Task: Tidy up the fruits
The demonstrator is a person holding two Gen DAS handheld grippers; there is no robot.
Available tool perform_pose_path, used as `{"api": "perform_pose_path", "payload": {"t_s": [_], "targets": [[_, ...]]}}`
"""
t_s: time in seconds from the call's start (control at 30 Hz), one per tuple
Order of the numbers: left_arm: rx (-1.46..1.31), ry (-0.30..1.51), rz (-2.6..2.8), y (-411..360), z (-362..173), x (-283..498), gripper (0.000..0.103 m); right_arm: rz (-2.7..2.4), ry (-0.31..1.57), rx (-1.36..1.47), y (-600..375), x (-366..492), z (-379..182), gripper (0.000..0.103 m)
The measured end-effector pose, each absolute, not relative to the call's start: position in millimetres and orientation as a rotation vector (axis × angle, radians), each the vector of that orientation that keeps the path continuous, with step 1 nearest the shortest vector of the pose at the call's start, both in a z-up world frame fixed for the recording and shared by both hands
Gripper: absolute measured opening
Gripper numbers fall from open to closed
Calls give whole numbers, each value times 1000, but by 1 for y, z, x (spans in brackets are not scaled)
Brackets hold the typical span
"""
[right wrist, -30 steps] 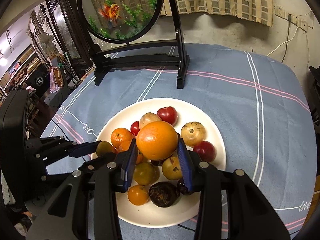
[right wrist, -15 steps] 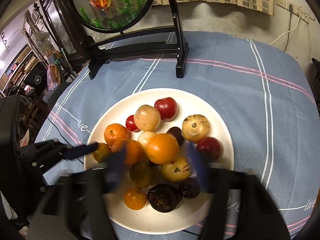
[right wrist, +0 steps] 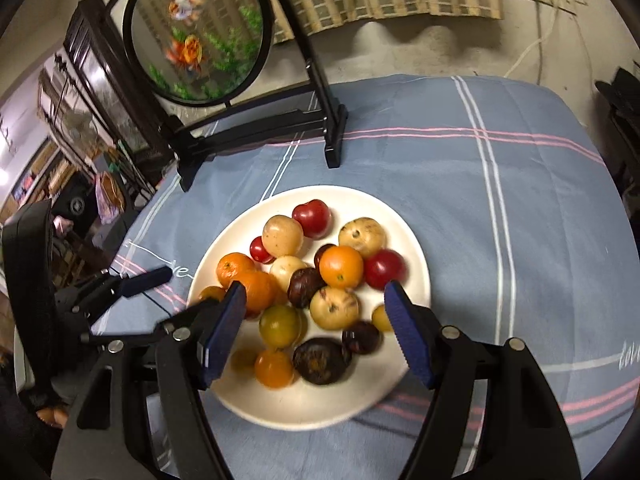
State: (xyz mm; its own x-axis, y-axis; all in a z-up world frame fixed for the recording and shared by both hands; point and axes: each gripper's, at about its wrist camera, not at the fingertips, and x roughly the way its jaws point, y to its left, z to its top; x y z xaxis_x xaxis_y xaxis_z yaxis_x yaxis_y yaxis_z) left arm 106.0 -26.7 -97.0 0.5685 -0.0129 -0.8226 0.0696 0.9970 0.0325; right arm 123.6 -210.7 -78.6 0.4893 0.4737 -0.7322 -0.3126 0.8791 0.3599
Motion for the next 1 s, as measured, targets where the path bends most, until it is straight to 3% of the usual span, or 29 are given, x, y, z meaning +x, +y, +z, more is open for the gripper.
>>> {"api": "perform_pose_path", "payload": {"t_s": [0.13, 0.3, 0.73, 1.0], "targets": [[58, 893, -35, -26, -70, 93, 82, 475, 931, 250, -223, 97, -72, 72], [93, 764, -19, -29, -29, 67, 99, 475, 896, 246, -224, 66, -58, 74], [36, 555, -54, -25, 47, 11, 100, 487, 793, 219, -216, 7, -21, 79], [14, 594, -146, -30, 47, 0, 100, 487, 783, 216, -212, -6, -19, 79]]}}
